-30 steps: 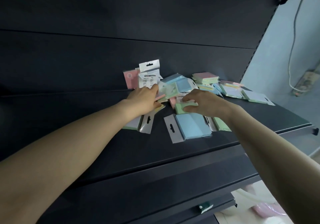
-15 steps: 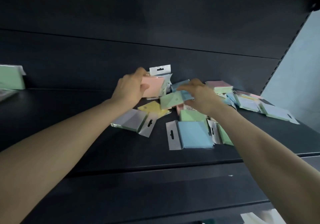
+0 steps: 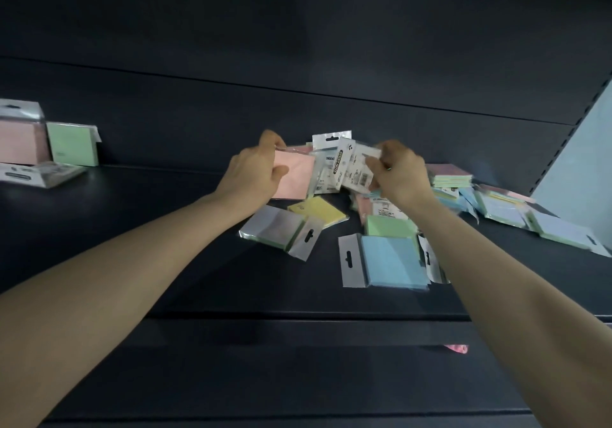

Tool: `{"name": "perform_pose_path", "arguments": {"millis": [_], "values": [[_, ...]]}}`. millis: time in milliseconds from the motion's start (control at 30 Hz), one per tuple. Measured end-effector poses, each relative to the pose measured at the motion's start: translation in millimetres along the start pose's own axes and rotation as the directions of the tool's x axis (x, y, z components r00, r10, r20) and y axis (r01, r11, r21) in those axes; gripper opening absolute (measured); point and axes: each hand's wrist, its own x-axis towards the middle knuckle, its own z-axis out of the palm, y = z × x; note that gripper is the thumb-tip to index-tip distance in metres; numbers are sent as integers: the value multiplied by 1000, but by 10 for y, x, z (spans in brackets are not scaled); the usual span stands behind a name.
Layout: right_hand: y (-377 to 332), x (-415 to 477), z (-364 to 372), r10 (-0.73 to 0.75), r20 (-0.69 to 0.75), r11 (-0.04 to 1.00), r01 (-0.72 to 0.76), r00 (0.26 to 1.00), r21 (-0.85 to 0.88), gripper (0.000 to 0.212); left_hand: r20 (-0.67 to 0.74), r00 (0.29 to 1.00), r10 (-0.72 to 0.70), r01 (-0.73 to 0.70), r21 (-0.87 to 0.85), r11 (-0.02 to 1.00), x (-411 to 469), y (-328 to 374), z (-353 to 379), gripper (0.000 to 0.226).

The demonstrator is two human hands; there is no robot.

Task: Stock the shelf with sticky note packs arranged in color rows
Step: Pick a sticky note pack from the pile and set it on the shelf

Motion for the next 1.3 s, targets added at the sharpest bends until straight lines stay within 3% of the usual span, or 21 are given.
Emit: {"name": "perform_pose_path", "arguments": {"millis": [167,300,433,533,600,667,767,867,967,1033,1067,1200,1300], "values": [[-2,-46,-66,51,7,999,-51,999,8,30,7,1000,6,-6,16,1000,-19,5,-31,41],[15,-111,-79,81,95,993,-72,992,-92,22,25,999,48,-48,-3,999,-47,43,-37,30],[10,-167,-122,95,103,995,-99,990,31,18,-47,985,168,-168,-12,986,-114,86,-59,20],[-11,-197,-165,138,112,969,-157,984,191,16,7,981,196,-195,-60,979,-187,150,-118,16],[-5,-235,-188,145,93,961,-163,985,225,30,52,975,217,-214,-60,975,-222,176,-142,17],[21,-273,-223,123,52,981,-130,991,143,42,108,980,166,-159,-69,985,-235,175,-126,24],[122,-302,-256,26,134,1000,-24,991,-13,21,243,968,62,-45,-77,996,-225,169,-101,35],[219,-327,-293,17,334,994,20,942,-109,64,379,925,-24,74,-117,990,-204,216,-171,43],[231,-325,-334,62,419,997,-35,906,-73,76,421,900,-115,205,-175,963,-188,226,-263,26],[214,-300,-363,104,474,993,-68,875,-92,79,420,901,-111,195,-162,967,-209,212,-288,18],[198,-290,-374,120,485,991,-77,866,-107,80,414,903,-114,189,-146,971,-233,211,-293,24],[128,-257,-352,107,444,994,-102,890,-35,75,369,922,-117,195,-182,964,-312,235,-292,59],[72,-247,-323,20,315,998,-38,949,51,69,319,932,-173,255,-237,937,-358,229,-275,51]]}}
